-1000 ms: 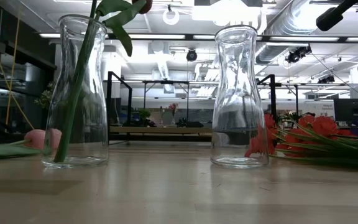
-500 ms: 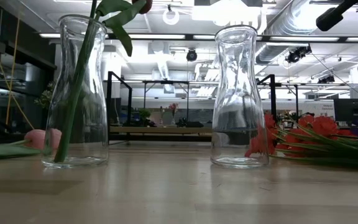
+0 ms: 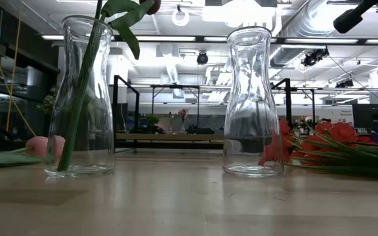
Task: Pick and place flowers into a vace then onto a shelf
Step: Put the orange flower into the left transparent vase
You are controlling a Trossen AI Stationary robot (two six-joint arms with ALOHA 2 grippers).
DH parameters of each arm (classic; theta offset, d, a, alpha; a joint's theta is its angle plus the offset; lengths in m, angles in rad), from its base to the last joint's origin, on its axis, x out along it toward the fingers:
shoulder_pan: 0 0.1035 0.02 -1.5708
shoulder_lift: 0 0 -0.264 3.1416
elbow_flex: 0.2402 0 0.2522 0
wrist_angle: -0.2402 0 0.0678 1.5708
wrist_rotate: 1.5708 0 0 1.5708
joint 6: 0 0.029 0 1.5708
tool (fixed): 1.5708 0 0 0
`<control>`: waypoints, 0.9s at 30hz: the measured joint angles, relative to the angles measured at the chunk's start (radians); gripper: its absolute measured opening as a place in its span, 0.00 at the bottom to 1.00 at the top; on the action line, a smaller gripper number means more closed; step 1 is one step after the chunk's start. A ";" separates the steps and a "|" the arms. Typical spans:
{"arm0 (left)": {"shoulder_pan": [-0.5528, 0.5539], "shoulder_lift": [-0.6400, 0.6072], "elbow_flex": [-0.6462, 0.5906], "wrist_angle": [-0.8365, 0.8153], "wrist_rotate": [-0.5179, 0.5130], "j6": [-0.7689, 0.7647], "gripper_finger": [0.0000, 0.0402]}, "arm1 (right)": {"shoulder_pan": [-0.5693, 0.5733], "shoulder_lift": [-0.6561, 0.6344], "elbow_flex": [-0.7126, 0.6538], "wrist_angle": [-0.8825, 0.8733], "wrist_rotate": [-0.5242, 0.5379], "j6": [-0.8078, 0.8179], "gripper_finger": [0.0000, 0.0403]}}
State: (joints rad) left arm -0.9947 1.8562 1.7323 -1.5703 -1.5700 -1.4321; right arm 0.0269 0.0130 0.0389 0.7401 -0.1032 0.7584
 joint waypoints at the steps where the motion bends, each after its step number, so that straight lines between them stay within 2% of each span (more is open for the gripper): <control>1: 0.000 -0.022 -0.028 -0.002 0.000 -0.020 0.05 | 0.000 0.000 0.000 -0.001 0.000 0.000 0.03; 17: 0.072 -0.230 -0.211 0.000 -0.003 -0.038 0.05 | 0.000 0.007 0.000 -0.064 0.103 -0.025 0.03; 27: 0.086 -0.250 -0.223 0.035 0.000 -0.219 0.05 | 0.000 0.007 0.000 -0.075 0.113 -0.026 0.03</control>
State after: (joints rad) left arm -0.9089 1.6062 1.5089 -1.5351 -1.5700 -1.6508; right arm 0.0273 0.0200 0.0391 0.6655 0.0095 0.7327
